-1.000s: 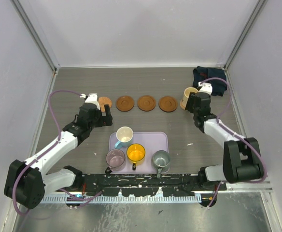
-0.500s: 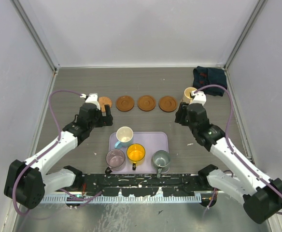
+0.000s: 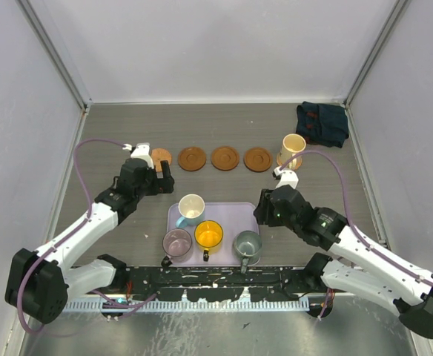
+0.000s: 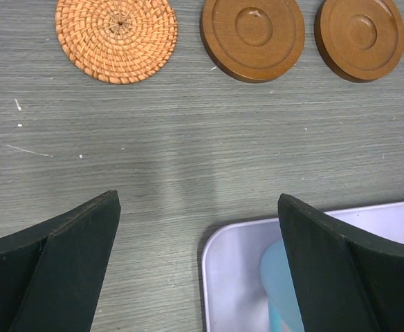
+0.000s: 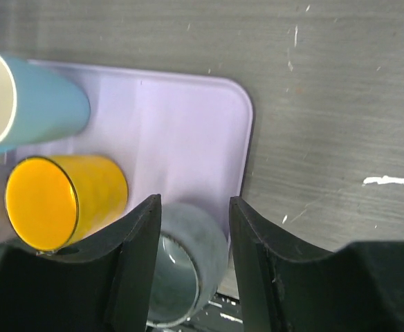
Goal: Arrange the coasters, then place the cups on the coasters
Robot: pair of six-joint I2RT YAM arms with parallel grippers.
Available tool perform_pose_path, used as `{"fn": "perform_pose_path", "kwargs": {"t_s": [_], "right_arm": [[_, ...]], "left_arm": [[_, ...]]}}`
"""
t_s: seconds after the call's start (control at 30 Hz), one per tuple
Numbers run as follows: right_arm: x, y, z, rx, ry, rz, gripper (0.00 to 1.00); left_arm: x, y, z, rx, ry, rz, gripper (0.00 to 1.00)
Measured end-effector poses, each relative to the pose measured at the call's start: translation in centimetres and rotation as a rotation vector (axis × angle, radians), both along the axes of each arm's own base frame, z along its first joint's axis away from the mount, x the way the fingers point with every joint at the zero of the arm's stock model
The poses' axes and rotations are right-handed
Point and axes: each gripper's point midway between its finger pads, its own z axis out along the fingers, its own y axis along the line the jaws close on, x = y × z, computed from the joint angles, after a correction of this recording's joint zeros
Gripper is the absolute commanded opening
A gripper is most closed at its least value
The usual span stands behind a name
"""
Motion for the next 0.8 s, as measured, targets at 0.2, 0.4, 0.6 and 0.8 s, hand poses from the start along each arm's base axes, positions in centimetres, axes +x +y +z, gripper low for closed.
{"fn": "perform_pose_path", "kwargs": {"t_s": [0.2,0.4,0.6,0.8], "right_arm": [[-2.7,1.2,-1.9,-0.040,0.086,0.089,0.46],[-5.1,2.6,-4.2,-0.122,0.164,0.175,0.42],[-5.7,2.8,-5.2,-0.161,0.190,0.177,0.37],[-5.7,2.5,-6.1,-0.203,0.206,0.155,0.24]], "left_arm": [[-0.1,-0.1,0.0,-0.012,0.004,0.001,0.98],[-0.1,-0.2,0.0,-0.020,0.008,0.003,0.98],[-0.1,-0.2,0.0,-0.020,0.008,0.003,0.98],[-0.1,-0.2,0.0,-0.020,0.008,0.003,0.98]]}}
